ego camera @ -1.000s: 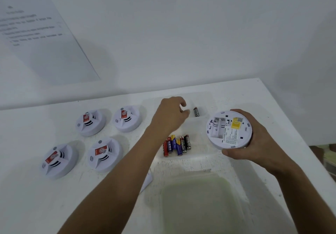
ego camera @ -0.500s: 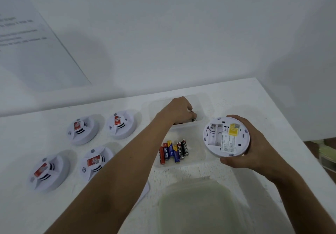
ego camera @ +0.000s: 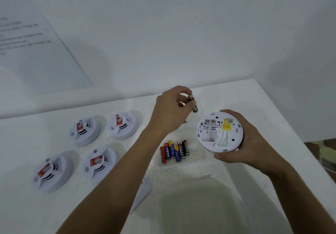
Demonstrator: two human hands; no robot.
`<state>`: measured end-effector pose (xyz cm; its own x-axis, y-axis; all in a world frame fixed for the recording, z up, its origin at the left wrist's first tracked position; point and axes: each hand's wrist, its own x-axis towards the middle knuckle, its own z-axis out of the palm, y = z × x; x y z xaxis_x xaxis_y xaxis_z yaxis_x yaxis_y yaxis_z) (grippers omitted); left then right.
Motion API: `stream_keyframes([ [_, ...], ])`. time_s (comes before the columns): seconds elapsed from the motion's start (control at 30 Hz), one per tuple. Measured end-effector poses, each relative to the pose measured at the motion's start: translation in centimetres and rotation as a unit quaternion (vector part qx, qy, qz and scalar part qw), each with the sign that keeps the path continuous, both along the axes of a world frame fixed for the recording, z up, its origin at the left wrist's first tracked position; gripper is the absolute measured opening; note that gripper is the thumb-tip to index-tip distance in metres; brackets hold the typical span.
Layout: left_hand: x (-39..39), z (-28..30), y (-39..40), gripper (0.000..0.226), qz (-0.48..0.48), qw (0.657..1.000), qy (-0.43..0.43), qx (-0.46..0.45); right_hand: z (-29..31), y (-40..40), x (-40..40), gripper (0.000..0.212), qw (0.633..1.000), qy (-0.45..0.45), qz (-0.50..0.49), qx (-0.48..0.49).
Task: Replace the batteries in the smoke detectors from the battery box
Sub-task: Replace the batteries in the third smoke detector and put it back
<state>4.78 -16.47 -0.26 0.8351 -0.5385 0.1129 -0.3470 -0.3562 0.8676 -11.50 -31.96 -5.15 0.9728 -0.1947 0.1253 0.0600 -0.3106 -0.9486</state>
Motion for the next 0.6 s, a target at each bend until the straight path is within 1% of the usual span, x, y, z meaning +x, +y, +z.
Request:
stream_keyframes([
  [0.07,-1.7,0.8,0.8,0.016,-0.022,0.999,0.004,-0.034,0.2,0.5,0.4,0.091,1.0,-0.01,0.008,0.0],
  [0.13,-3.0,0.9,1.5,0.017,-0.058,0.997,0.026,-0.032,0.3,0.9,0.8,0.093,1.0,-0.021,0.014,-0.008],
  [0.2,-3.6,0.6,2.0,0.018,-0.085,0.996,0.026,-0.021,0.4,1.3,1.0,0.094,0.999,-0.026,0.017,-0.016],
  [0.27,-3.9,0.1,2.4,0.02,-0.098,0.995,0.002,-0.022,0.5,1.4,1.0,0.094,0.999,-0.03,0.021,-0.02],
  [0.37,-4.2,-0.7,2.9,0.026,-0.099,0.993,-0.061,-0.01,0.6,1.4,0.8,0.094,0.999,-0.034,0.025,-0.014],
  [0.43,-4.5,-1.0,3.2,0.031,-0.102,0.993,-0.064,-0.005,0.8,1.4,0.7,0.095,0.999,-0.038,0.028,-0.003],
  [0.5,-4.8,-1.2,3.6,0.042,-0.123,0.991,-0.045,0.0,1.1,1.4,0.7,0.094,0.999,-0.044,0.029,-0.003],
  [0.6,-4.8,-1.5,4.4,0.08,-0.19,0.981,0.006,0.022,1.2,1.6,0.5,0.088,0.999,-0.043,0.026,0.0],
])
